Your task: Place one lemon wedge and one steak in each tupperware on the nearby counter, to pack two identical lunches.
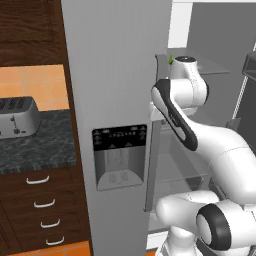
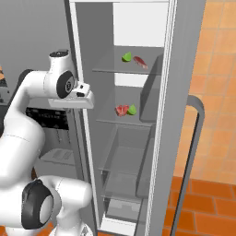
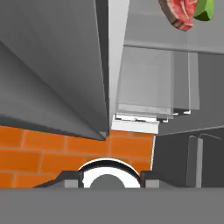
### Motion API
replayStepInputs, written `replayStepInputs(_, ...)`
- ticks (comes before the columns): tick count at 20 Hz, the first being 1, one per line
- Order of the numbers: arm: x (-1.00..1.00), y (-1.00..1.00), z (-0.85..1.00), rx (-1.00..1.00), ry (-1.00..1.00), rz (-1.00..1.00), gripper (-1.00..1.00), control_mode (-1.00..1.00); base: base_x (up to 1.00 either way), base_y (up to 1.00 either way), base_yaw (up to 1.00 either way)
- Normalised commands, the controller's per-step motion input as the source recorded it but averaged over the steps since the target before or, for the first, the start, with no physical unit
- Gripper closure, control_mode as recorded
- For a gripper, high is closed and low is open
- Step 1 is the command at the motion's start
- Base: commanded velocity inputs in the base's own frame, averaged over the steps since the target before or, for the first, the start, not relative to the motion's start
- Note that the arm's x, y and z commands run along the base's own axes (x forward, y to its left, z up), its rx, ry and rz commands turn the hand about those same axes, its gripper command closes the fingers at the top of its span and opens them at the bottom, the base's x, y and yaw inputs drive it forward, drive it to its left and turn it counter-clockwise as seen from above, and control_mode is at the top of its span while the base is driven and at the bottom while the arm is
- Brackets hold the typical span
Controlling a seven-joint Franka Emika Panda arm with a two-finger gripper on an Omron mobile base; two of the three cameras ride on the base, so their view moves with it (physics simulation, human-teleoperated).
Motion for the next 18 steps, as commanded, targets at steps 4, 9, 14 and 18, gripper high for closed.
replayStepInputs(4,-0.26,-0.44,-0.01,0.02,-0.15,0.00,-1.00,-1.00,0.00,0.00,0.00)
replayStepInputs(9,-0.14,-0.83,-0.08,0.01,-0.21,0.01,-1.00,-1.00,0.00,0.00,0.00)
replayStepInputs(14,0.30,-0.66,-0.40,0.00,-0.13,0.08,-1.00,-1.00,0.00,0.00,0.00)
replayStepInputs(18,0.70,-0.61,-0.52,-0.01,-0.09,0.01,-1.00,-1.00,0.00,0.00,0.00)
